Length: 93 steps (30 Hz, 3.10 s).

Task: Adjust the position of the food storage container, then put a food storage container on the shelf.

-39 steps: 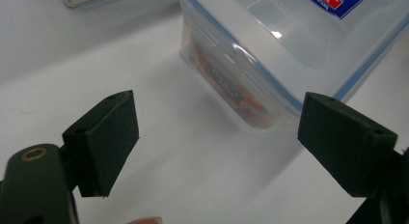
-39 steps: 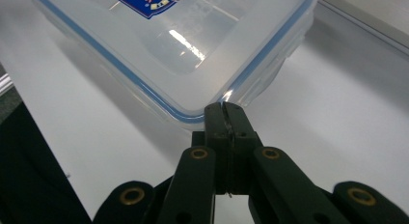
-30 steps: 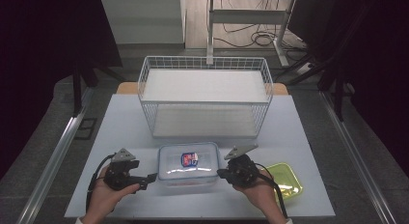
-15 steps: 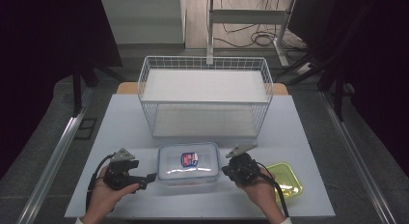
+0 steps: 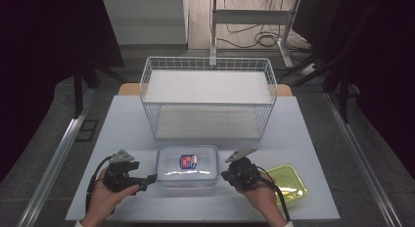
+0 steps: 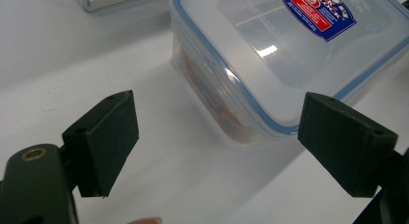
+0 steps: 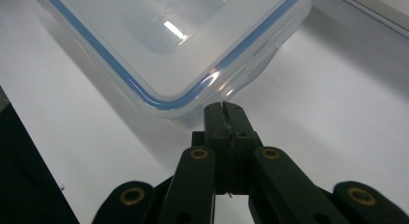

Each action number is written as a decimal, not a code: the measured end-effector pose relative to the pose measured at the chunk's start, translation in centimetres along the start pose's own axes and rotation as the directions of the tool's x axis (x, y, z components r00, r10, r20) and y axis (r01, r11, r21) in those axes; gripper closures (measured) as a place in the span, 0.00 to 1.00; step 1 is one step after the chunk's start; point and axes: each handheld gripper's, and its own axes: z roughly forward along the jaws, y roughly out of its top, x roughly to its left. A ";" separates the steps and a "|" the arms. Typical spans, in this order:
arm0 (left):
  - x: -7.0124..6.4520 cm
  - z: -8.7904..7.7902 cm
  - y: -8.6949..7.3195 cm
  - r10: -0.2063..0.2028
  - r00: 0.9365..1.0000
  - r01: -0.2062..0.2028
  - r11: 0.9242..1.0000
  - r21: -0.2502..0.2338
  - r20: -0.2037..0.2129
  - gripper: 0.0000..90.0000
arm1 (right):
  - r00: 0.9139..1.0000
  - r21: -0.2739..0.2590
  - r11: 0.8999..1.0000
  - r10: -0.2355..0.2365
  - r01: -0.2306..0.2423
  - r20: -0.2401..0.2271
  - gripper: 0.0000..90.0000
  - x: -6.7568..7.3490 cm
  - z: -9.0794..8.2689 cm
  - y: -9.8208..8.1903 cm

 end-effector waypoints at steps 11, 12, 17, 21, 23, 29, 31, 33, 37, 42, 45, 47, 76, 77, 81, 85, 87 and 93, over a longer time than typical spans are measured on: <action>0.1 -0.4 0.1 -0.035 0.999 0.036 0.999 -0.030 0.034 0.16 | 0.986 -0.159 0.974 0.156 -0.163 -0.057 0.43 -1.7 -2.4 -0.3; 0.1 -0.4 0.1 -0.035 0.999 0.036 0.999 -0.030 0.034 0.16 | 0.986 -0.159 0.974 0.156 -0.163 -0.057 0.43 -1.7 -2.4 -0.3; 0.3 -0.5 0.3 -0.059 0.997 0.062 0.997 -0.049 0.052 0.17 | 0.975 -0.190 0.958 0.200 -0.215 -0.094 0.27 -1.8 -2.4 -0.3; 0.5 -0.4 0.4 -0.071 0.996 0.074 0.996 -0.049 0.057 0.17 | 0.970 -0.215 0.949 0.212 -0.233 -0.114 0.25 -2.0 -2.6 -0.2; 0.8 -0.2 0.6 -0.104 0.992 0.107 0.994 -0.034 0.075 0.17 | 0.967 -0.222 0.943 0.225 -0.248 -0.122 0.24 -2.1 -2.8 -0.2; 2.0 0.5 0.9 -0.206 0.965 0.212 0.977 -0.021 0.161 0.14 | 0.970 -0.219 0.947 0.214 -0.235 -0.117 0.25 -2.0 -3.0 -0.3; 2.6 1.3 1.2 -0.242 0.956 0.246 0.969 -0.006 0.165 0.14 | 0.970 -0.216 0.948 0.213 -0.234 -0.116 0.25 -2.0 -3.0 -0.2; 2.9 1.8 1.3 -0.262 0.948 0.266 0.964 0.004 0.179 0.14 | 0.970 -0.213 0.949 0.212 -0.233 -0.115 0.25 -1.9 -2.9 -0.1; 3.0 2.7 1.5 -0.284 0.936 0.284 0.958 0.030 0.208 0.14 | 0.970 -0.205 0.950 0.217 -0.235 -0.110 0.25 -2.1 -2.8 -0.2; 3.1 3.5 1.6 -0.307 0.919 0.302 0.951 0.060 0.246 0.14 | 0.966 -0.200 0.947 0.233 -0.251 -0.111 0.23 -2.2 -2.8 -0.2; 3.1 4.2 1.6 -0.324 0.906 0.311 0.946 0.090 0.272 0.14 | 0.962 -0.196 0.944 0.245 -0.265 -0.121 0.22 -2.3 -2.6 0.0; 3.0 4.6 1.6 -0.324 0.905 0.308 0.946 0.102 0.274 0.14 | 0.962 -0.197 0.944 0.246 -0.266 -0.121 0.22 -2.3 -2.6 0.0; 3.0 5.2 1.2 -0.325 0.877 0.303 0.946 0.119 0.354 0.31 | 0.898 -0.078 0.903 0.405 -0.423 -0.173 0.18 -3.2 0.5 2.2; 3.0 5.2 1.1 -0.324 0.877 0.302 0.946 0.119 0.354 0.31 | 0.896 -0.071 0.902 0.408 -0.425 -0.173 0.18 -3.2 0.8 2.3; 3.0 5.1 1.1 -0.319 0.880 0.297 0.948 0.115 0.352 0.31 | 0.884 -0.035 0.895 0.433 -0.446 -0.176 0.19 -3.2 1.8 2.7; 2.8 5.0 1.1 -0.310 0.885 0.291 0.951 0.105 0.348 0.31 | 0.877 -0.015 0.889 0.448 -0.457 -0.177 0.19 -3.1 2.4 2.7; 2.8 5.0 1.1 -0.304 0.887 0.286 0.953 0.105 0.347 0.31 | 0.873 -0.010 0.887 0.453 -0.462 -0.178 0.19 -3.2 2.6 2.7; 2.5 4.8 1.0 -0.286 0.896 0.270 0.958 0.095 0.340 0.31 | 0.859 0.019 0.879 0.469 -0.476 -0.206 0.20 -3.1 3.5 2.7</action>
